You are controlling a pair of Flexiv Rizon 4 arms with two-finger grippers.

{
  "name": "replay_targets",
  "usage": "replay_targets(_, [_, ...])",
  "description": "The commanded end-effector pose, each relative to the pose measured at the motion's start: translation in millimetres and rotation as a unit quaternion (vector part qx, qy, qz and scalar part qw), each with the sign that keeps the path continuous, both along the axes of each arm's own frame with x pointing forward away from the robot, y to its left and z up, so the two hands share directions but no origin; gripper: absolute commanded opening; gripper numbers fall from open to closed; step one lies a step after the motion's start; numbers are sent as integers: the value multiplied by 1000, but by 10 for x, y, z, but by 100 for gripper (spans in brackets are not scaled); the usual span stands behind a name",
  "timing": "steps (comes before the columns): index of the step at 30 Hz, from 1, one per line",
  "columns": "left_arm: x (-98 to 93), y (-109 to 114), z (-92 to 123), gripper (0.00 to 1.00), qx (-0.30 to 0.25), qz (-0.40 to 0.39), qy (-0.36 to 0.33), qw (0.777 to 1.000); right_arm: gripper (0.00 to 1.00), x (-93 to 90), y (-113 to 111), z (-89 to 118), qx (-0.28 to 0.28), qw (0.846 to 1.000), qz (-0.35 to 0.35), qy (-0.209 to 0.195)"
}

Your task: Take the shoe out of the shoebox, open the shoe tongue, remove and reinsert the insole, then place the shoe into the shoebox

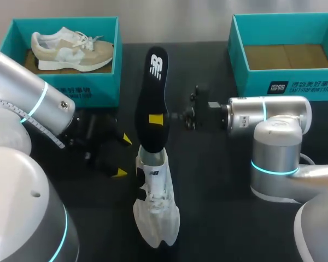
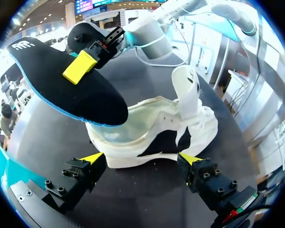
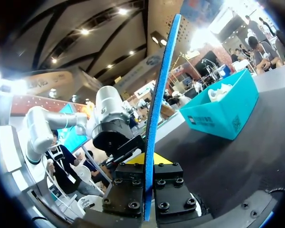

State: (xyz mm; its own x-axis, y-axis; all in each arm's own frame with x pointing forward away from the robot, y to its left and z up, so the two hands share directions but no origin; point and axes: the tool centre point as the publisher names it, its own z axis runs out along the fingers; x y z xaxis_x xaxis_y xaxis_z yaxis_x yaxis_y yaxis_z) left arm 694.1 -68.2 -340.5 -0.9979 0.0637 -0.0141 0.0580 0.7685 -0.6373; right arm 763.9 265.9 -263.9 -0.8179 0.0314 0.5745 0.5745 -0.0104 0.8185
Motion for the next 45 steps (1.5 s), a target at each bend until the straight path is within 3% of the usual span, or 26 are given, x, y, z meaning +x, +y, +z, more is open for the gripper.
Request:
replay_targets(1, [39,-59,-37,100,-2,5,6,1000,0,39,38,-35,4,1000,10,-4])
replay_targets(16, [46,-84,-78,100,0,13,22,1000,0,87,24,-30,26,999,30,-16])
replay_targets(45, [46,-84,-78,100,0,13,22,1000,0,-66,87,-70,52,993,79,-77])
